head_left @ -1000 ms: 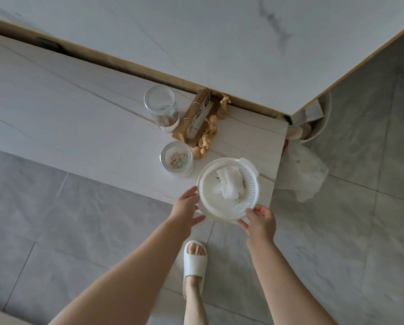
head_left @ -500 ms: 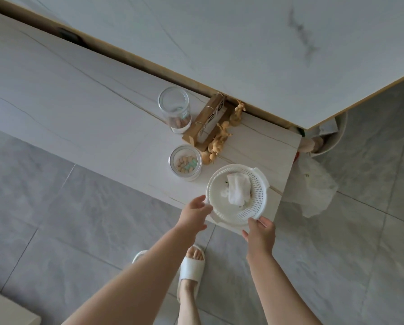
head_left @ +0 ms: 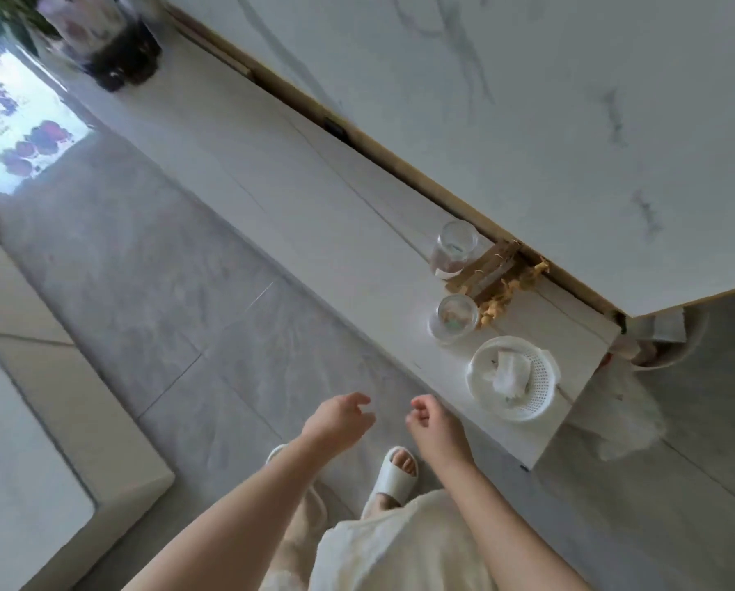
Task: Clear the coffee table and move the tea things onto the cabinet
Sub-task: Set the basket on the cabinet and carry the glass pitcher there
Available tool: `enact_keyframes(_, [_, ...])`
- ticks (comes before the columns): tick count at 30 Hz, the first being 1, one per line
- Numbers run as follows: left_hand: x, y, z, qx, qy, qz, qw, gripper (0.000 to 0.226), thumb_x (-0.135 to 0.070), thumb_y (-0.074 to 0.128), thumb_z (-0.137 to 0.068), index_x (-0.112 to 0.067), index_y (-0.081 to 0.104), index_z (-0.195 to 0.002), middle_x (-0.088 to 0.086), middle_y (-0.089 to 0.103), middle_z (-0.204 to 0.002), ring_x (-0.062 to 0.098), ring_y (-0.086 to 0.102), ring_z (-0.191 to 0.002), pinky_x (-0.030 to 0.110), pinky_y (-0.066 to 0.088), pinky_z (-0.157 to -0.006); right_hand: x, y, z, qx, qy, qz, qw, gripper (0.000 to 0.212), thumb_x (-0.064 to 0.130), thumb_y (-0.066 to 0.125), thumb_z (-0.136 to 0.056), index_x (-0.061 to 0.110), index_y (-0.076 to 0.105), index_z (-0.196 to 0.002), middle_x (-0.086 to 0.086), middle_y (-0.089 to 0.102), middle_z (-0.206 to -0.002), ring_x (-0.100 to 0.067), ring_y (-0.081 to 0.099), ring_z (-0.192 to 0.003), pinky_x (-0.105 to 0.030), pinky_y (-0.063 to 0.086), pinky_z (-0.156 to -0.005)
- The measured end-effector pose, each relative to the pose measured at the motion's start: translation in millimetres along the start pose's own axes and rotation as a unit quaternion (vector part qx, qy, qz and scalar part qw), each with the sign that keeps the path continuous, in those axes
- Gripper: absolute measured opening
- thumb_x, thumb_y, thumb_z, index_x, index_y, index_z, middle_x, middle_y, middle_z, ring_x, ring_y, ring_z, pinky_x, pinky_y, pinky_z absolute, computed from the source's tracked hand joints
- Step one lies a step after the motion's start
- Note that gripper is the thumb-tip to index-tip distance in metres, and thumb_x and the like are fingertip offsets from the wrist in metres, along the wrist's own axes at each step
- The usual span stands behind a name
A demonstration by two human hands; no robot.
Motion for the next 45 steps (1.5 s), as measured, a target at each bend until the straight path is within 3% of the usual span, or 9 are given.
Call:
enact_keyframes(3, [41,-39,32,-0.04,-0.01,0.024,0.999,0.041,-0.037,0.057,-0.088,-0.026,0.056,-0.128,0.001,0.064,-0.121,0.019,0.06,-0.11,0.026,0.045,-0.097,50,24,17,0.029,-0.048,0.088,0.995,0.029,0.023,0.052,-0.089,0.017,0.056,-0.117,-0.001,0.065,-0.113,-0.019,0.061,-0.102,-0.026,0.046,-0.084])
enact_keyframes(6, [88,-76,62,-0.086,-0.019,0.034,0.996,0.041,-0.04,0.055,-0.089,-0.027,0.056,-0.128,-0.002,0.063,-0.122,0.016,0.058,-0.112,0.024,0.044,-0.093,103,56,32,0.058,-0.118,0.182,0.975,0.035,0.026,0.051,-0.09,0.015,0.053,-0.123,-0.005,0.061,-0.123,-0.022,0.057,-0.113,-0.032,0.045,-0.093])
enact_keyframes(13, [207,-155,126,-0.199,-0.048,0.014,0.979,0.039,-0.048,0.045,-0.09,-0.032,0.057,-0.124,-0.004,0.061,-0.127,0.017,0.056,-0.118,0.029,0.045,-0.093,227,159,77,0.105,-0.257,0.355,0.893,0.034,0.035,0.048,-0.091,0.022,0.052,-0.122,-0.002,0.059,-0.124,-0.021,0.053,-0.117,-0.031,0.042,-0.093])
enact_keyframes(23, [391,-231,207,-0.309,-0.151,0.153,0.926,0.041,-0.049,0.043,-0.092,-0.026,0.059,-0.121,0.001,0.06,-0.128,0.02,0.056,-0.118,0.031,0.046,-0.094,359,326,144,0.178,-0.401,0.451,0.777,0.034,0.037,0.046,-0.092,0.021,0.051,-0.121,-0.001,0.059,-0.123,-0.017,0.053,-0.117,-0.027,0.039,-0.092])
enact_keyframes(33, [487,-260,234,-0.37,-0.273,0.317,0.83,0.043,-0.052,0.039,-0.092,-0.029,0.057,-0.124,-0.003,0.063,-0.124,0.018,0.059,-0.111,0.031,0.049,-0.091,464,446,176,0.266,-0.52,0.503,0.637,0.035,0.035,0.043,-0.092,0.023,0.048,-0.125,-0.002,0.057,-0.125,-0.021,0.051,-0.118,-0.029,0.038,-0.095])
enact_keyframes(38, [505,-272,233,-0.402,-0.323,0.403,0.756,0.044,-0.053,0.039,-0.092,-0.027,0.058,-0.122,-0.005,0.065,-0.119,0.015,0.06,-0.105,0.028,0.05,-0.085,511,494,171,0.31,-0.553,0.528,0.565,0.035,0.034,0.043,-0.091,0.023,0.049,-0.124,-0.002,0.058,-0.125,-0.023,0.052,-0.116,-0.029,0.04,-0.093])
enact_keyframes(45, [536,-277,234,-0.413,-0.363,0.477,0.686,0.042,-0.049,0.039,-0.094,-0.024,0.059,-0.122,-0.001,0.064,-0.121,0.017,0.06,-0.108,0.028,0.049,-0.087,558,558,180,0.348,-0.565,0.548,0.509,0.037,0.036,0.044,-0.094,0.021,0.045,-0.129,-0.002,0.057,-0.128,-0.022,0.055,-0.114,-0.031,0.043,-0.096])
Point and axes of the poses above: each hand's wrist, its own z-axis away from the middle knuckle, its own y-axis out of the palm, x = y × z, the point moved 3 cm from there along -z, towards the middle knuckle
